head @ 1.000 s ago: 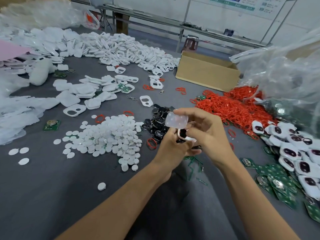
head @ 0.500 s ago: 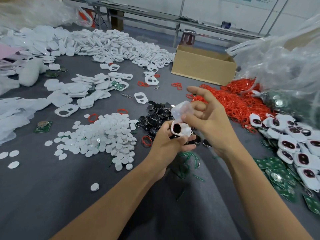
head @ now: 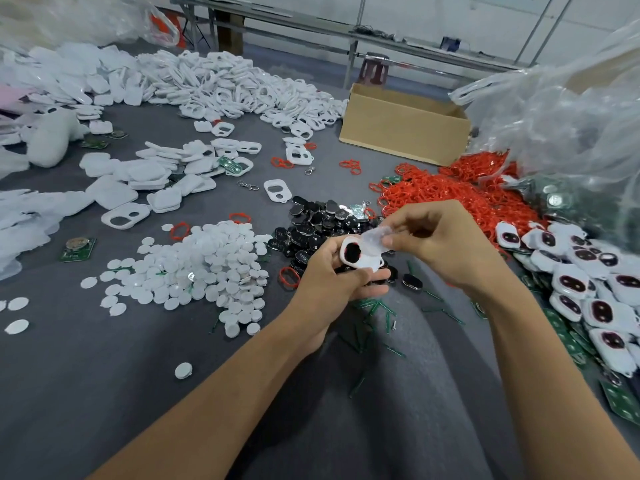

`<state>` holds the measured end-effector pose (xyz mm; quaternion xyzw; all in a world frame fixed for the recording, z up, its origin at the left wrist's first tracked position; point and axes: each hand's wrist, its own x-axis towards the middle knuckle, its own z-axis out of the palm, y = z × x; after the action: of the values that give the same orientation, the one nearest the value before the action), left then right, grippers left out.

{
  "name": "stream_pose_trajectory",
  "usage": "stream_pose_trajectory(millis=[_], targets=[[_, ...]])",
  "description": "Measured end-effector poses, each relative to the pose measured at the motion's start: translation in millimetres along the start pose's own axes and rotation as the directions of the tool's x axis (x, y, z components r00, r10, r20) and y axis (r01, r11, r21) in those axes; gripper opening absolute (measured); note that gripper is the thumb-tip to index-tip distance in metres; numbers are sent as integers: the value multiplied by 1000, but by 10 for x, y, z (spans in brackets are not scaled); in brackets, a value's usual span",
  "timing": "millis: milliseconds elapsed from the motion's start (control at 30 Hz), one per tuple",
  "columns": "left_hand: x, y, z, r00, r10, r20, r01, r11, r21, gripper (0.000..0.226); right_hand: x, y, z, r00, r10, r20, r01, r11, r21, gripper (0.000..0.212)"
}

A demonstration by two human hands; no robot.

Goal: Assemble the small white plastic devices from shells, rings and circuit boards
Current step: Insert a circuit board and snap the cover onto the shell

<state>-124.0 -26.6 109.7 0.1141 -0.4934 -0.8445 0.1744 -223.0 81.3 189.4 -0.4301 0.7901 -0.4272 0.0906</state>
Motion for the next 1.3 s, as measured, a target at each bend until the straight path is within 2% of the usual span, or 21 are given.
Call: stream_pose_trajectory(millis=[167,367,600,800,1067,1300], targets=[[-30,13,21,1000,3,9,-3,1000,26,33,14,-4,78,998,-24,60,37,977,-209,23],[-31,23,23,1000,14,26,-14,999,30,32,33,-8,193,1000,-23,-9,21,986,-165,18],[-36,30,26,999,35,15,-36,999,37,30,42,21,230,999,-32,-19,29,988,-154,14],[-36,26,28,999,36,-2,-36,998,43,31,47,56,301,996,-80,-49,67,973,-223,14],[5,7,-3,998,49,-26,-49,999,24,30,58,106,373,965,-242,-104,181,895,-408,10],[11,10,8,997,24,-74,-22,999,32,31,42,144,390,961,-255,-110,187,887,-423,12]])
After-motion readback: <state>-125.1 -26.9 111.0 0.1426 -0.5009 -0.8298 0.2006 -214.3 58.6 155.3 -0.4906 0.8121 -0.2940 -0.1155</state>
